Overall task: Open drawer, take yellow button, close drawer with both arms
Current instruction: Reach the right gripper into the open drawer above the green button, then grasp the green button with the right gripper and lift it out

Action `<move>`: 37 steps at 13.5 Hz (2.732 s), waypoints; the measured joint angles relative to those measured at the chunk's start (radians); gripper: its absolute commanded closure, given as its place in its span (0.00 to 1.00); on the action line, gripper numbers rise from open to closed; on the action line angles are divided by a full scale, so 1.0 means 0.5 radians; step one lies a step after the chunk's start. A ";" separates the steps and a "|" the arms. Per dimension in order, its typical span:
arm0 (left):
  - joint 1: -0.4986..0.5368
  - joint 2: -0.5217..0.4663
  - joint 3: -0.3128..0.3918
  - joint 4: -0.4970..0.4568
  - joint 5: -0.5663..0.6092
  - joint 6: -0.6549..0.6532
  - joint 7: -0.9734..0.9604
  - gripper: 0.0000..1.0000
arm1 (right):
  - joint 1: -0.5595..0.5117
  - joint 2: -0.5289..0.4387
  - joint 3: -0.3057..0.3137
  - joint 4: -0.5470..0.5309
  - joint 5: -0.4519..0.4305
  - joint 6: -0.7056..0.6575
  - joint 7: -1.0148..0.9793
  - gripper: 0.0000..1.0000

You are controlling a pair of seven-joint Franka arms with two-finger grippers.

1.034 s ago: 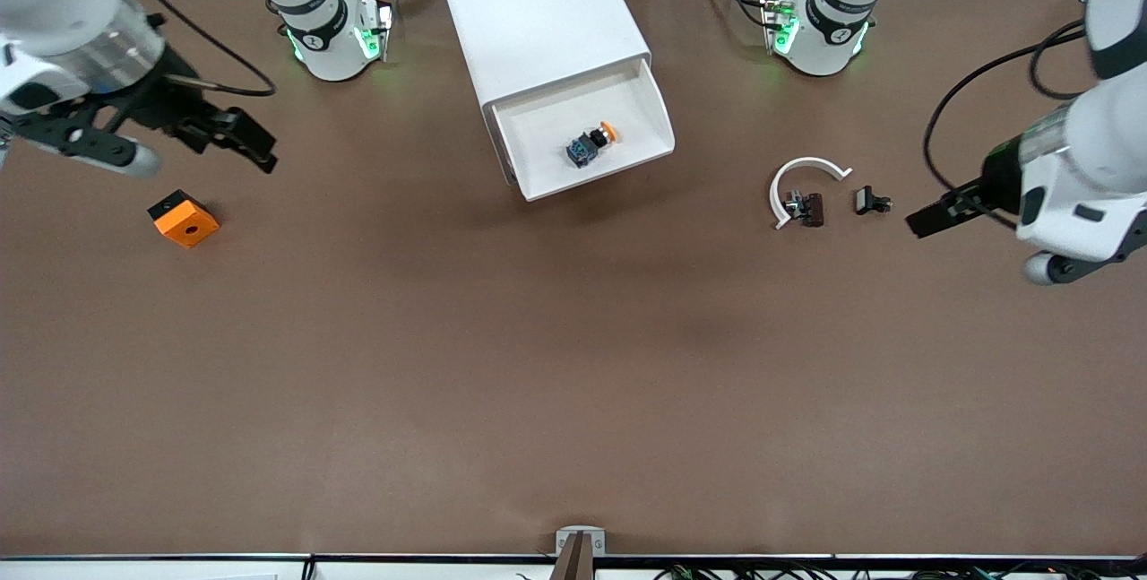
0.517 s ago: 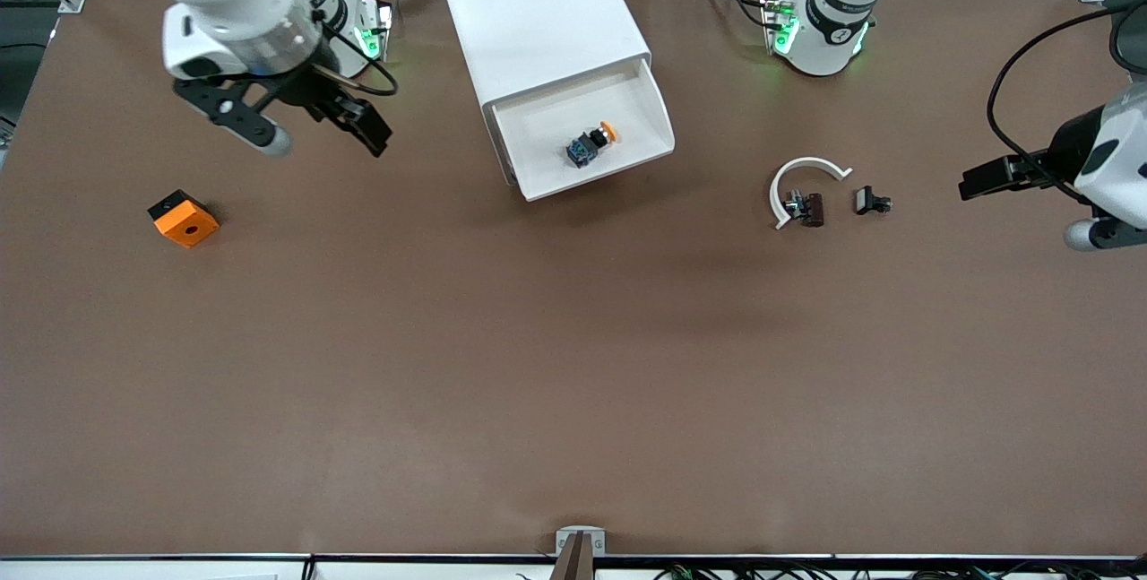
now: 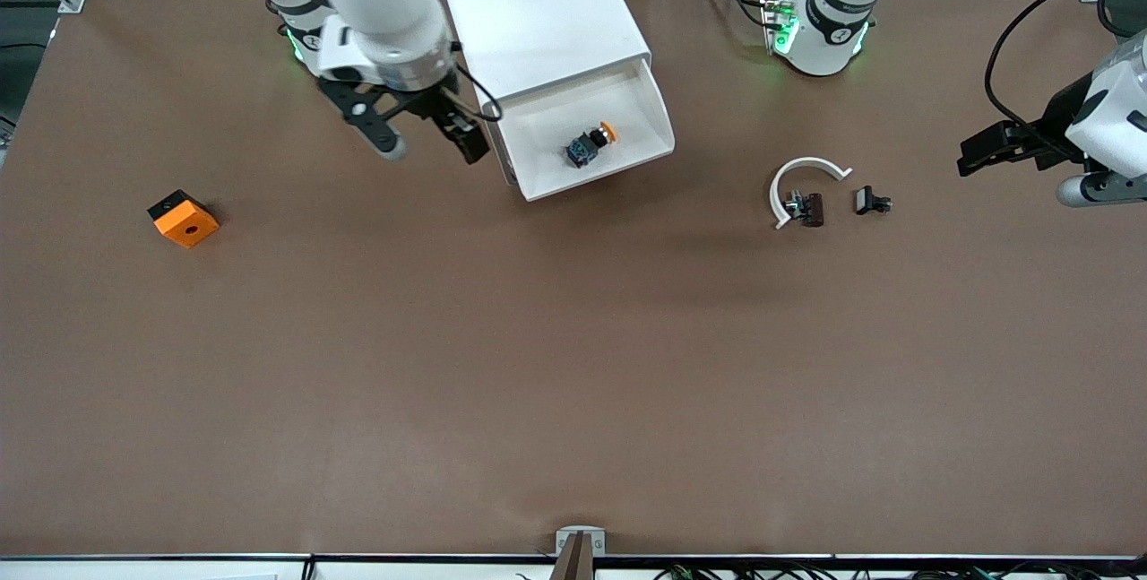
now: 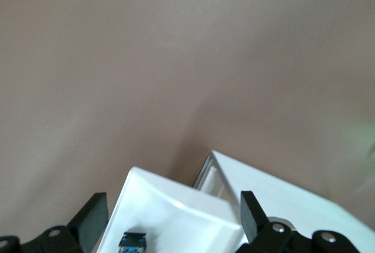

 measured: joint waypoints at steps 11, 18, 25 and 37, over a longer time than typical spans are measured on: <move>0.001 0.000 -0.023 -0.015 -0.001 0.009 0.049 0.00 | 0.254 0.407 -0.002 0.275 -0.001 0.161 0.369 0.00; -0.002 0.000 -0.086 -0.020 -0.001 0.013 0.047 0.00 | 0.340 0.497 -0.001 0.278 0.002 0.250 0.363 0.00; -0.002 0.000 -0.086 -0.020 -0.001 0.013 0.015 0.00 | 0.463 0.570 -0.001 0.278 0.003 0.303 0.364 0.00; -0.002 0.000 -0.092 -0.020 -0.001 0.000 -0.018 0.00 | 0.491 0.634 -0.001 0.249 0.003 0.283 0.363 0.52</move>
